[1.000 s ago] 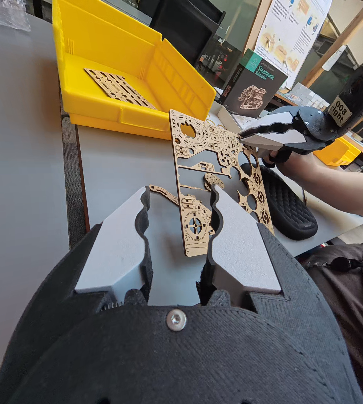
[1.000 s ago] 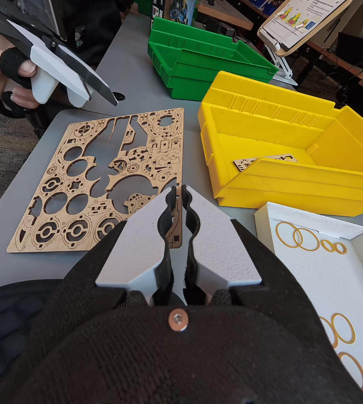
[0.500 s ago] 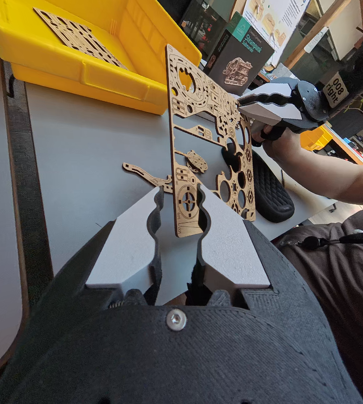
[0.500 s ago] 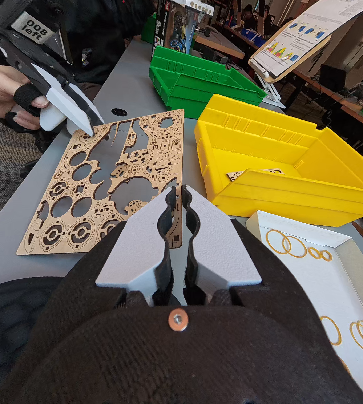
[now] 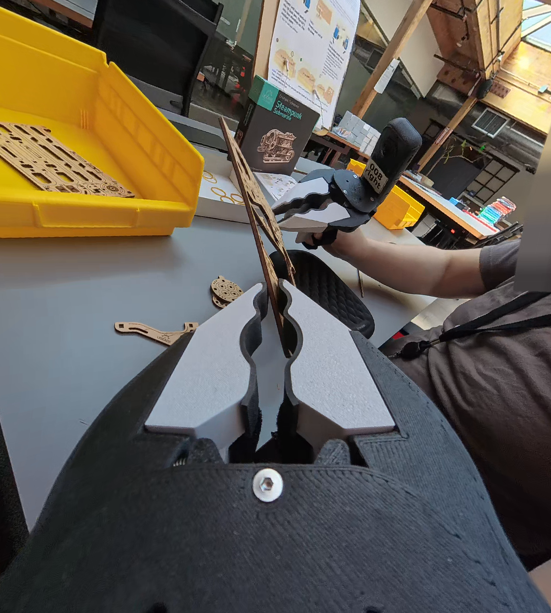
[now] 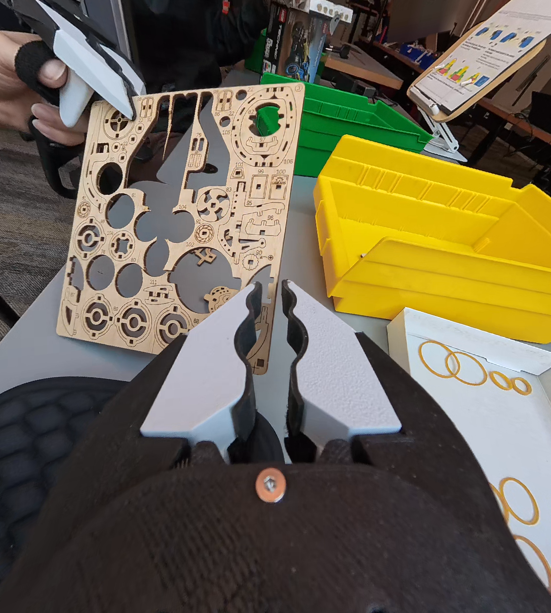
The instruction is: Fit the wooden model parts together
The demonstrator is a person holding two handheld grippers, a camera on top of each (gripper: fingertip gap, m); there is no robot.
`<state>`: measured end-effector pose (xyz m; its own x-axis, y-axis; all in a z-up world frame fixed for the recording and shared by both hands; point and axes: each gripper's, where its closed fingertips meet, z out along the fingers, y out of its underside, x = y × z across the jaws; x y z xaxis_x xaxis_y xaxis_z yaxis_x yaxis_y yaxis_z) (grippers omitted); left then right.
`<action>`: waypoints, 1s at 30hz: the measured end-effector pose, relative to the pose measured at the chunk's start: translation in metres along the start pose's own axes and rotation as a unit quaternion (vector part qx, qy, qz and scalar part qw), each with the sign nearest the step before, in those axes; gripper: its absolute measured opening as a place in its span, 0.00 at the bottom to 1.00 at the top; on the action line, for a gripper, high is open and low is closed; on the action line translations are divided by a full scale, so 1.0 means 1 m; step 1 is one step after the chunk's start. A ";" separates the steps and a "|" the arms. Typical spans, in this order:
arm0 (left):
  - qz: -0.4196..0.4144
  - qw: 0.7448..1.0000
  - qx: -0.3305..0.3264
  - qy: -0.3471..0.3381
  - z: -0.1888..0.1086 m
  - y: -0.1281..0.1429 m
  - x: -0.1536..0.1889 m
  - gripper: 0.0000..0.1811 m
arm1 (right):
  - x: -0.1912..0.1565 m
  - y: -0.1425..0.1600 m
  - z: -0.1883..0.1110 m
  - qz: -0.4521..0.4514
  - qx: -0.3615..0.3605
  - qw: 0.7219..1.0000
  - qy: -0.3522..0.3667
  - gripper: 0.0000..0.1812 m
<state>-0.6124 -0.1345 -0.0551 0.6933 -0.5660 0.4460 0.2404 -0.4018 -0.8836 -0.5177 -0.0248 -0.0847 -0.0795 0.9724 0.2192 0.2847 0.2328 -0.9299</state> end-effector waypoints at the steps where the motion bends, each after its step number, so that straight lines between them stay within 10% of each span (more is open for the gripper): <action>1: 0.008 1.000 -0.005 -0.001 0.002 -0.003 0.003 0.01 | 0.002 0.000 -0.002 0.004 0.001 1.000 -0.002 0.08; 30: 0.071 0.994 -0.080 -0.036 0.045 -0.041 0.027 0.00 | 0.029 -0.029 -0.055 0.145 0.143 0.968 -0.149 0.29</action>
<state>-0.5731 -0.1011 -0.0128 0.7607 -0.5748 0.3017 0.0295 -0.4336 -0.9006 -0.4758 -0.0023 -0.0355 -0.3201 0.9399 -0.1187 0.0646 -0.1034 -0.9925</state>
